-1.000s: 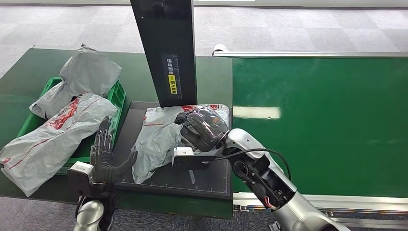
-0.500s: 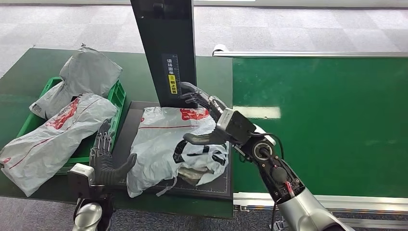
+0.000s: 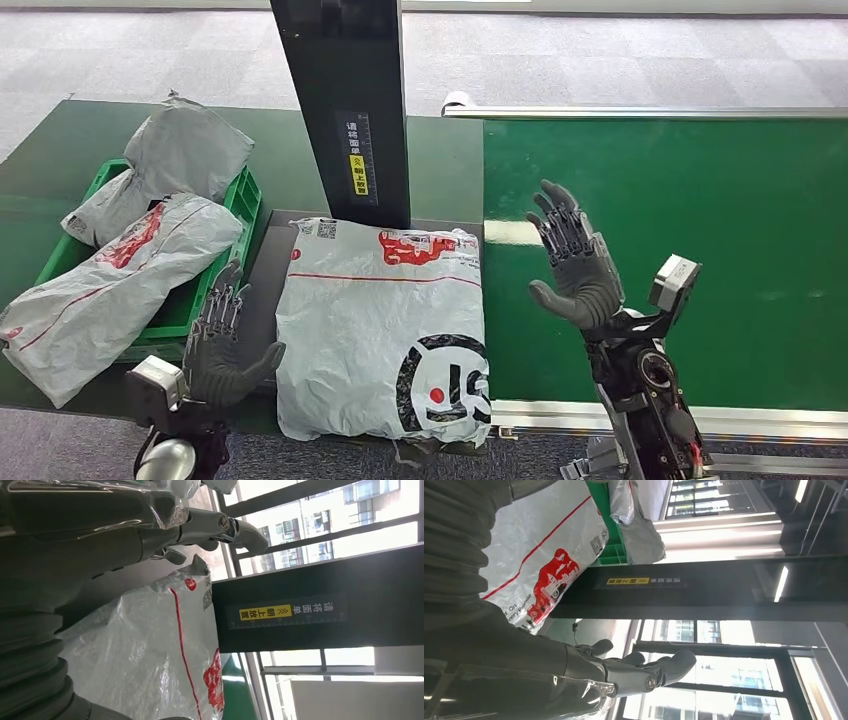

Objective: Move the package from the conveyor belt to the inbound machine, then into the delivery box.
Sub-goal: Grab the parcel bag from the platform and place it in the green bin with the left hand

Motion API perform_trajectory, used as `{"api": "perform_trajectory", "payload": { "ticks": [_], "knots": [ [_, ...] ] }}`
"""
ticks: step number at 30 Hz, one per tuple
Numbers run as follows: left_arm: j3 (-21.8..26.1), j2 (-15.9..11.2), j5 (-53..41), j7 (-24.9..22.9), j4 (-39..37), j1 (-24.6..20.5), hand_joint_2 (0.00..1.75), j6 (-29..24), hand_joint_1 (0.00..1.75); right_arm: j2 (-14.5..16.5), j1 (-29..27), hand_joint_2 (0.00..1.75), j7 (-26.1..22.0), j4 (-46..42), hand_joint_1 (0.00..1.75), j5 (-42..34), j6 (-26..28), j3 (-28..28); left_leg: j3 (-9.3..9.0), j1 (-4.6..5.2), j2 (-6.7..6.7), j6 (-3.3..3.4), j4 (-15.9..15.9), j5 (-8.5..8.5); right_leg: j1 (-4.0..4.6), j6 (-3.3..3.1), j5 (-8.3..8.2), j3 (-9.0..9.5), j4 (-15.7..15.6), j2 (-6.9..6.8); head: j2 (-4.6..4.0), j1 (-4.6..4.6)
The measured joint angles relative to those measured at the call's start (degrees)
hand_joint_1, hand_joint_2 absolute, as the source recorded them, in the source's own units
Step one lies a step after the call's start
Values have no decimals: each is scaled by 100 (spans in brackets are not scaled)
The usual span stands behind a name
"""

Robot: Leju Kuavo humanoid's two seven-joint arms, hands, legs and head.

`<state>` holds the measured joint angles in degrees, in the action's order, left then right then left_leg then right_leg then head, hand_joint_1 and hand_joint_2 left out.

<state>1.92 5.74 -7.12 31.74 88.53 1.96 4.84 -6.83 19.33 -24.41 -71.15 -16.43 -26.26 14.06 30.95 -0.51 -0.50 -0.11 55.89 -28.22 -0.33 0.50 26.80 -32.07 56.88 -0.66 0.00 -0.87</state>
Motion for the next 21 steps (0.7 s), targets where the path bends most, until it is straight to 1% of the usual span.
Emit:
{"api": "perform_trajectory", "payload": {
  "ticks": [2, 4, 5, 7, 9, 11, 13, 16, 18, 21],
  "knots": [
    [0, -7, -2, 1, 30, 21, 175, 156, 0, -1, -100, 175, 34, -73, 0, -8, 98, -101, -4, -1, 1, -1, 0, 1, 1, -1, 1, 1, 0, -1, 0, 0],
    [-29, -29, -370, -2, 161, 143, 175, 399, 0, 50, -446, 175, 58, -287, 0, 18, 263, -345, -9, -2, 13, -1, 0, -1, 3, -1, 11, 8, 0, -15, 0, 2],
    [-74, -45, -812, -27, 273, 246, 175, 440, 0, 107, -716, 175, 57, -446, 0, 69, 311, -540, -7, -3, 23, -2, 0, -2, 2, -1, 17, 12, 0, -24, 0, 1],
    [-256, -80, -1963, -144, 498, 456, 175, 300, 0, 275, -1254, 175, 60, -747, 0, 217, 289, -993, 6, -2, 36, -1, 0, -7, -1, 1, 24, 7, 1, -37, 0, 0],
    [-595, -117, -2973, -312, 611, 562, 175, 77, 0, 479, -1611, 175, 124, -934, 0, 373, 223, -1417, 16, -1, 32, 1, 0, -13, -3, 1, 24, -4, 0, -34, 0, 0],
    [-1082, -160, -3797, -476, 610, 559, 175, -213, 0, 694, -1795, 175, 214, -1017, 0, 521, 185, -1774, 15, 2, 25, 4, 0, -17, -5, 1, 24, -7, -2, -32, 0, 1],
    [-1650, -199, -4673, -712, 463, 443, 175, -684, 0, 896, -1871, 175, 270, -1036, 0, 639, 179, -2032, 13, 7, 24, 5, 0, -17, -6, 2, 23, -6, -3, -31, 0, 2],
    [-2478, -255, -6033, -1273, -5, 86, 175, -1530, 0, 1153, -1898, 175, 325, -1074, 0, 755, 173, -2277, 6, 8, 24, 6, 0, -13, -6, 1, 20, 0, -3, -31, 0, 1],
    [-2882, -292, -6518, -1547, -343, -167, 175, -1853, 0, 1272, -1889, 175, 376, -1123, 0, 796, 166, -2393, 1, 8, 23, 5, 0, -10, -6, 0, 17, 5, -1, -31, 0, 0],
    [-3250, -339, -6854, -1755, -708, -438, 175, -2116, 0, 1389, -1876, 175, 453, -1211, 0, 805, 159, -2540, -3, 7, 20, 5, 0, -9, -5, -2, 16, 8, 0, -28, 0, 0]
  ]
}}
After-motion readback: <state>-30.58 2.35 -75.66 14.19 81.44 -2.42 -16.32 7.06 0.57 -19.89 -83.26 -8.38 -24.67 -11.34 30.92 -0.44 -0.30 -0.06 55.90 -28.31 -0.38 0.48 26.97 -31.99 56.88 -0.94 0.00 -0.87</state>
